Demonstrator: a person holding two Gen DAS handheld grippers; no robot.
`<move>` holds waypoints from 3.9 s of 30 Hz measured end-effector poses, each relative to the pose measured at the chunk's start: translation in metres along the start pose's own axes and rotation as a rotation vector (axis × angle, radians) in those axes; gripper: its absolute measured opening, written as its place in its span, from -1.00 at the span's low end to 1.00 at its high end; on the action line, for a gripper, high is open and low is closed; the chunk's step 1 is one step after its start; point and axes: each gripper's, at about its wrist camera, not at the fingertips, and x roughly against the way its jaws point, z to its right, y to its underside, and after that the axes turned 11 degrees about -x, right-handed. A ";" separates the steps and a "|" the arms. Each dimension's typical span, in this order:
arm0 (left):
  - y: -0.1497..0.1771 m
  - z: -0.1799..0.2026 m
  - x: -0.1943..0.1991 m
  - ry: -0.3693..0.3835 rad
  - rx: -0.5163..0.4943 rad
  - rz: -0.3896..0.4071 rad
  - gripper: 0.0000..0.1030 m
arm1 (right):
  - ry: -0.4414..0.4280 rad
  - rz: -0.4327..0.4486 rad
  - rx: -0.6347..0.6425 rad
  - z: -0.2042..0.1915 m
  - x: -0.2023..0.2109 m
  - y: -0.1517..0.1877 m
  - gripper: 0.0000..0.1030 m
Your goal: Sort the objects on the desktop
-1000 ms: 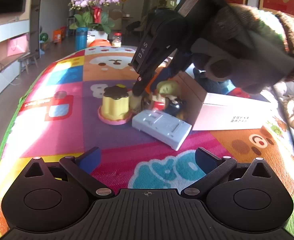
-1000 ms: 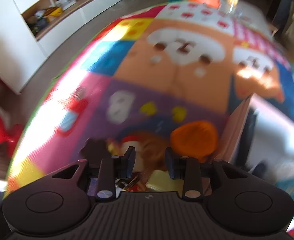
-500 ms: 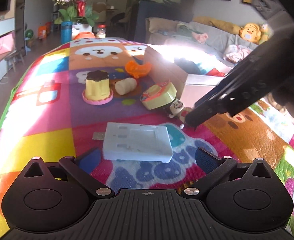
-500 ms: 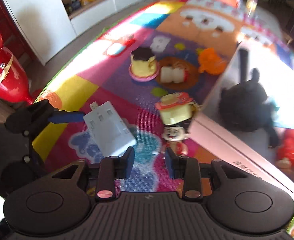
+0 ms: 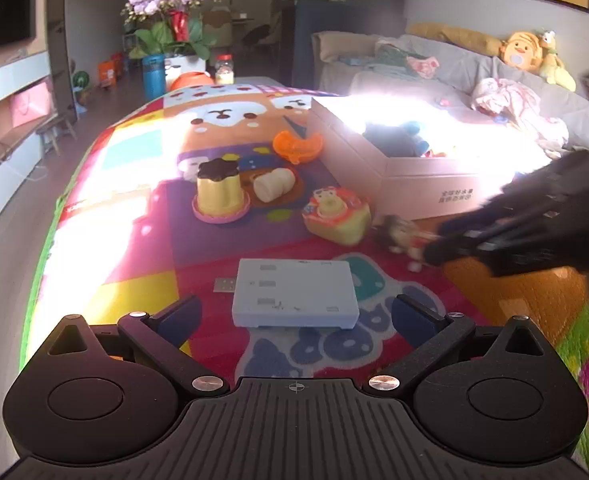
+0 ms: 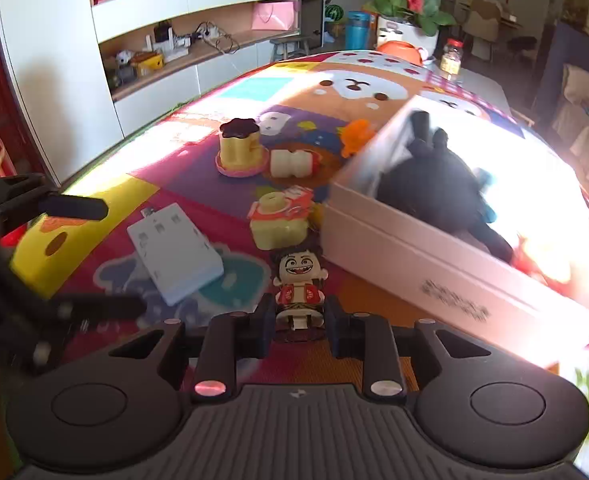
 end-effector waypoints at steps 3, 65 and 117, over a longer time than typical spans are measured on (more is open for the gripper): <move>-0.004 0.005 -0.004 0.004 0.006 -0.005 1.00 | 0.017 0.033 0.002 0.017 0.028 0.021 -0.50; 0.007 0.094 -0.001 0.123 -0.104 -0.049 0.85 | 0.283 0.177 -0.064 0.049 0.023 0.069 0.26; 0.011 0.093 -0.009 -0.009 -0.097 0.028 0.96 | 0.086 0.125 -0.152 0.024 0.005 0.042 0.55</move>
